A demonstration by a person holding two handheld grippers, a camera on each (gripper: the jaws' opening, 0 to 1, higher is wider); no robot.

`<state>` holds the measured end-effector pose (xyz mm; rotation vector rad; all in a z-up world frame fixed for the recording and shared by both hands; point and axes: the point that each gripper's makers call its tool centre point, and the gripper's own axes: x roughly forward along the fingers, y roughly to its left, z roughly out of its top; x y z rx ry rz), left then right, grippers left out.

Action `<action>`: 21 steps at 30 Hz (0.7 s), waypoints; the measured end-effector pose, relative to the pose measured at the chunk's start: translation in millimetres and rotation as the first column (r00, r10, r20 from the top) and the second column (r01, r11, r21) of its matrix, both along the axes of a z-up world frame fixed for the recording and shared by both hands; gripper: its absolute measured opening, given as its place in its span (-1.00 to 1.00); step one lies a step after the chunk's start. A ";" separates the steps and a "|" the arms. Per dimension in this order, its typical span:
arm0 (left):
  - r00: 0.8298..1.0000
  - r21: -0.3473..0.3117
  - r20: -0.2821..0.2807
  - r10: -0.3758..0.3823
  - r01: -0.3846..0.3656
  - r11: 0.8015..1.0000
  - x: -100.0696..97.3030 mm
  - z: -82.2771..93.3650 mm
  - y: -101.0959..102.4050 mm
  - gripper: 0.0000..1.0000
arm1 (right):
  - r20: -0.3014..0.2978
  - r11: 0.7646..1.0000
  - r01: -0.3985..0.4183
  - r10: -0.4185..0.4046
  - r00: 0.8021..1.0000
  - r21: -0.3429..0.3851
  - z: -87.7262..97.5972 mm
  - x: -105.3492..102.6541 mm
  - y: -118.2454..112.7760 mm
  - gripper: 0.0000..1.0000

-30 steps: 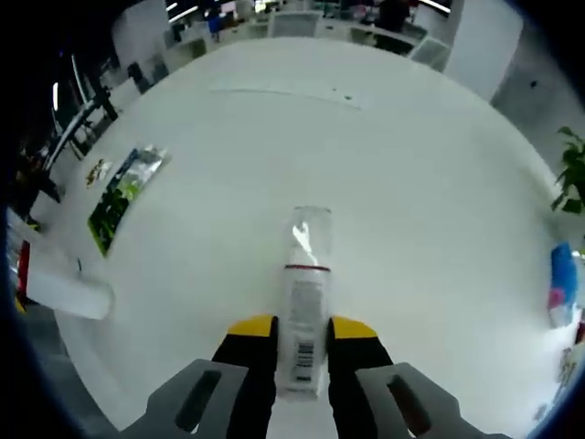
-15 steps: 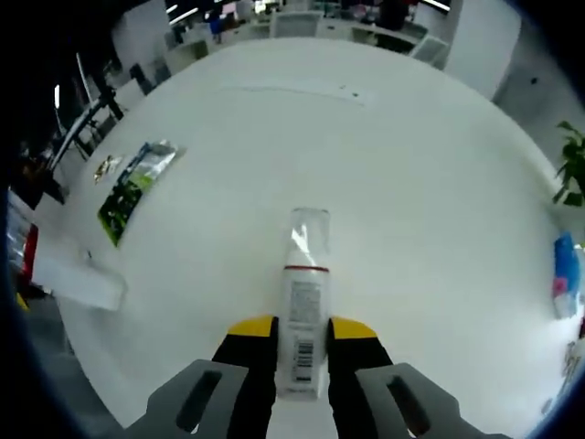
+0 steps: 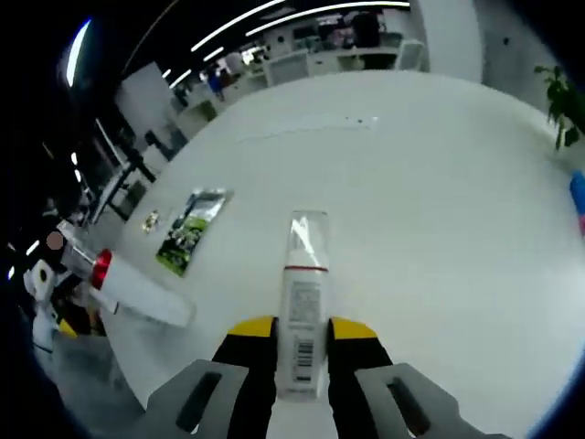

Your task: Arrange the skincare products in the storage area until every visible bottle or jar stands upright without overlapping.

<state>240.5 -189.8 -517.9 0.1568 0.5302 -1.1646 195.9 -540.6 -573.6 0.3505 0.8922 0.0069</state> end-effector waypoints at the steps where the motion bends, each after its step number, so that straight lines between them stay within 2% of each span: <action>1: 1.000 -0.002 0.000 -0.004 0.004 1.000 0.1 -0.2 -0.5 0.99 | 0.021 1.000 -0.005 0.005 1.000 0.007 4.9 -0.5 4.3 -0.75; 18: 1.000 -0.001 0.021 -0.016 0.016 1.000 -1.7 3.4 -1.7 0.99 | 0.157 0.998 -0.046 0.039 0.987 0.037 42.1 -18.9 57.5 -0.75; 19: 1.000 -0.004 0.021 -0.014 0.014 1.000 -1.2 4.0 -1.9 0.99 | 0.166 0.998 -0.046 0.039 0.985 0.041 43.6 -19.4 51.6 -0.75; 21: 1.000 -0.015 0.016 -0.007 0.007 1.000 -0.6 5.5 -1.9 0.99 | 0.177 0.997 -0.056 0.047 0.983 0.046 45.2 -23.4 57.7 -0.75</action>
